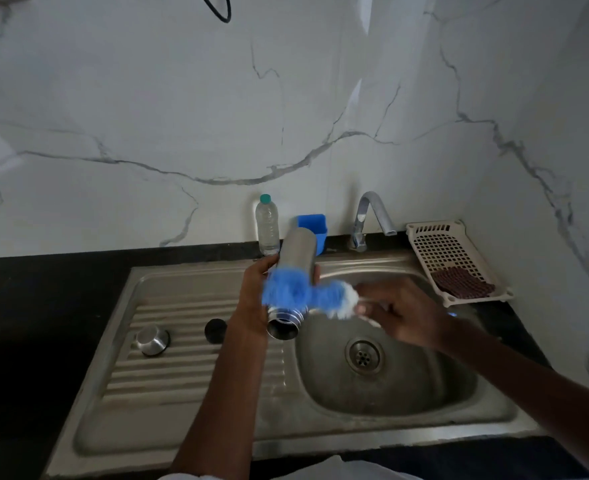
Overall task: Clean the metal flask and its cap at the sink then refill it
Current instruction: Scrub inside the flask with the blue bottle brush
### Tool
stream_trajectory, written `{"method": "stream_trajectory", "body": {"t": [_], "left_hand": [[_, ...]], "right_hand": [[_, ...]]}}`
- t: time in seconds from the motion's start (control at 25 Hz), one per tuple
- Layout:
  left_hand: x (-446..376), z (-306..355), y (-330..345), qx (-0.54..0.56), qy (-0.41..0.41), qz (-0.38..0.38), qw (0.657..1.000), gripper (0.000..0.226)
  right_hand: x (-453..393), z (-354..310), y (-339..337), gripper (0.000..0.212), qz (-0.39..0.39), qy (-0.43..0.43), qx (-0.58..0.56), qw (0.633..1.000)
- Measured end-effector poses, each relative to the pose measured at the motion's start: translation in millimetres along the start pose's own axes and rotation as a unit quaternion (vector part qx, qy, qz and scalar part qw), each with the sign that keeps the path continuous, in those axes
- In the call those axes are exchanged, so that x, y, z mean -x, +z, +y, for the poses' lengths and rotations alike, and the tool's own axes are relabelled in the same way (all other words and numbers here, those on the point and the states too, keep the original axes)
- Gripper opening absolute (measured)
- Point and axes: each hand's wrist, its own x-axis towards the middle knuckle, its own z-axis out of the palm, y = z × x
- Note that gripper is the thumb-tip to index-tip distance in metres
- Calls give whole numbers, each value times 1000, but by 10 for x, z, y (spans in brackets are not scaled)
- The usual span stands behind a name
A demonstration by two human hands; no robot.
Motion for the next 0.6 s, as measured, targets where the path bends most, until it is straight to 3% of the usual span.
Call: {"method": "stream_trajectory", "body": {"t": [0.08,0.12,0.2,0.24,0.36,0.52,0.6], "left_hand": [[25,3,51,-2,-12,-26,1000,82],[20,-1,75,-8,-13,-31,999,75],[52,-57,119,-28,23,-53,998,75],[59,-73,113,-18,28,-70,997,77],[113,-130,77,21,30,-76,996,66],[46,-152,-99,-14,86,17,996,68],[52,-146,-36,-10,74,-16,997,62]], "right_hand": [[62,106,6,11,-3,-54,-1,999],[7,198,-2,22,17,-29,3,999],[-172,389,-1,49,88,100,11,991],[-239,461,10,53,114,150,24,982],[-246,397,22,39,94,106,3,990],[10,157,73,21,-18,-24,-57,998],[-81,208,100,26,26,33,-52,998]]}}
